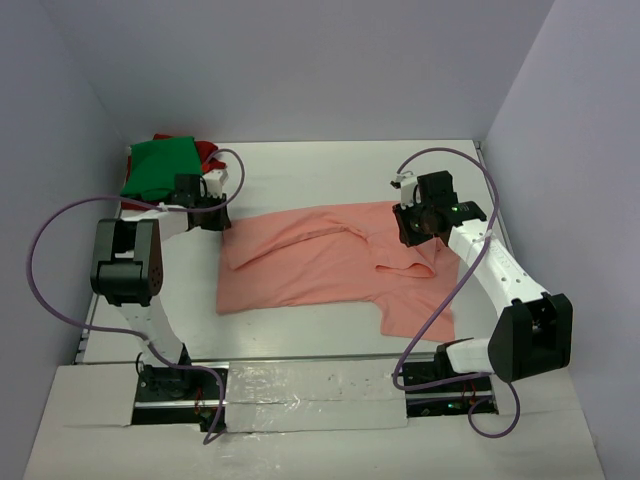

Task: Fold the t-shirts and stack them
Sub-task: Fold the flattened tshirt in 1/3 of the way

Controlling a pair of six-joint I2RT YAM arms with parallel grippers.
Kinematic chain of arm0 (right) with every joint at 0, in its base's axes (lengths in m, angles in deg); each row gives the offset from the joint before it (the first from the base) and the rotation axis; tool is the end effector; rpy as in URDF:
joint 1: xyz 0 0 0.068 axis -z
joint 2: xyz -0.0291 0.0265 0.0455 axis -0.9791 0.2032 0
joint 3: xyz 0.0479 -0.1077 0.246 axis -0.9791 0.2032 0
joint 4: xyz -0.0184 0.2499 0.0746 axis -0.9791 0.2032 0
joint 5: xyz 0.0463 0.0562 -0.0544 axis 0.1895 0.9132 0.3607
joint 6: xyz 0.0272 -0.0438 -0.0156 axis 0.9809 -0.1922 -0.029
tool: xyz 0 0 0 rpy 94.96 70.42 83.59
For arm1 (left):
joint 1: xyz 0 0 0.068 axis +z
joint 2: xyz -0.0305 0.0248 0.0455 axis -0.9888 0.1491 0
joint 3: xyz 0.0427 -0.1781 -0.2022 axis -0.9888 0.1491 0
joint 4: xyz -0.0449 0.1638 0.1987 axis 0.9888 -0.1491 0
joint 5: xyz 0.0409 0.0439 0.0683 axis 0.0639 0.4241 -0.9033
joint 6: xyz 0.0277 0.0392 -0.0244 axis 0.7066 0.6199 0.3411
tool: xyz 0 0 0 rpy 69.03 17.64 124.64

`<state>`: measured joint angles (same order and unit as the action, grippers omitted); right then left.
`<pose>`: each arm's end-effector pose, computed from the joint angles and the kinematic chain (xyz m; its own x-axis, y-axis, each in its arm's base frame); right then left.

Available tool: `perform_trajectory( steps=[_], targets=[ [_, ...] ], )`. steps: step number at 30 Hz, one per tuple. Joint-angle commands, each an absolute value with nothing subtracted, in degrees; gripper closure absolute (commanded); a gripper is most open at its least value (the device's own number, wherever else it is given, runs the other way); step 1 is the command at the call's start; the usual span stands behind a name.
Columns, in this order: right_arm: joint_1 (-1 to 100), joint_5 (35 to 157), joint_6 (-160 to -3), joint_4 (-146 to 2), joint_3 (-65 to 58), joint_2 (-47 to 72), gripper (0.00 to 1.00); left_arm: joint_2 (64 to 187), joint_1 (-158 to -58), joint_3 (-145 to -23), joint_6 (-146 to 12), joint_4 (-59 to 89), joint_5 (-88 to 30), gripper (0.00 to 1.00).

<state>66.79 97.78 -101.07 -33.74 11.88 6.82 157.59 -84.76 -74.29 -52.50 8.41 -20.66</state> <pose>0.2641 0.0596 0.2745 -0.7073 -0.3652 -0.6053 -0.4594 0.8883 0.0009 0.3843 -0.0326 0.1520 -0.7471 0.0877 -0.6589 0.2763 0.9425 -0.1879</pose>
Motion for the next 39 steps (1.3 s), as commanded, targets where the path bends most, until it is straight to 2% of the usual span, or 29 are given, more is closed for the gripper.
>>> perform_trajectory(
  steps=[1,2,4,5,12,18,26,33,35,36,37,39],
  targets=[
    [67.02,96.83,-101.28,-34.86,10.49,6.05,0.72,156.43,-85.03,-75.05,-52.23,6.68,-20.1,0.75],
    [67.02,96.75,-101.28,-34.95,10.49,5.96,0.72,156.78,-85.03,-75.13,-52.32,6.94,-20.18,0.86],
    [67.02,96.31,-101.28,-35.04,10.49,5.79,0.72,157.92,-85.03,-75.49,-52.23,7.38,-20.27,0.97],
    [67.02,96.22,-101.19,-35.21,10.58,5.7,0.72,158.45,-85.03,-75.66,-52.32,7.65,-20.27,1.0],
    [67.11,95.6,-100.75,-35.3,9.96,5.87,0.72,163.72,-85.12,-80.74,-53.02,9.14,-18.95,1.0],
    [67.11,95.34,-100.57,-35.3,9.61,6.14,0.72,167.07,-85.82,-89.28,-53.99,3.78,-15.44,1.0],
    [67.11,95.43,-100.66,-35.3,9.96,5.87,0.72,171.64,-87.05,-100.35,-56.78,2.11,-19.92,1.0],
    [67.29,95.69,-100.84,-35.39,10.49,4.82,0.7,173.92,-86.7,-104.05,-56.72,1.94,-22.3,1.0],
    [67.37,96.48,-101.1,-35.04,10.58,4.56,0.63,172.97,-86.61,-103.53,-56.72,1.67,-21.77,0.78],
    [67.38,97.0,-101.36,-34.86,10.67,4.38,0.49,172.26,-86.61,-102.92,-56.72,1.76,-21.51,0.68],
    [67.29,98.31,-101.97,-34.34,10.75,4.29,0.44,171.3,-86.7,-101.52,-56.8,1.67,-21.07,0.42],
    [67.29,101.9,-105.12,-31.63,10.41,4.47,0.3,167.35,-86.7,-99.67,-56.28,0.89,-20.28,0.21]
  ],
)
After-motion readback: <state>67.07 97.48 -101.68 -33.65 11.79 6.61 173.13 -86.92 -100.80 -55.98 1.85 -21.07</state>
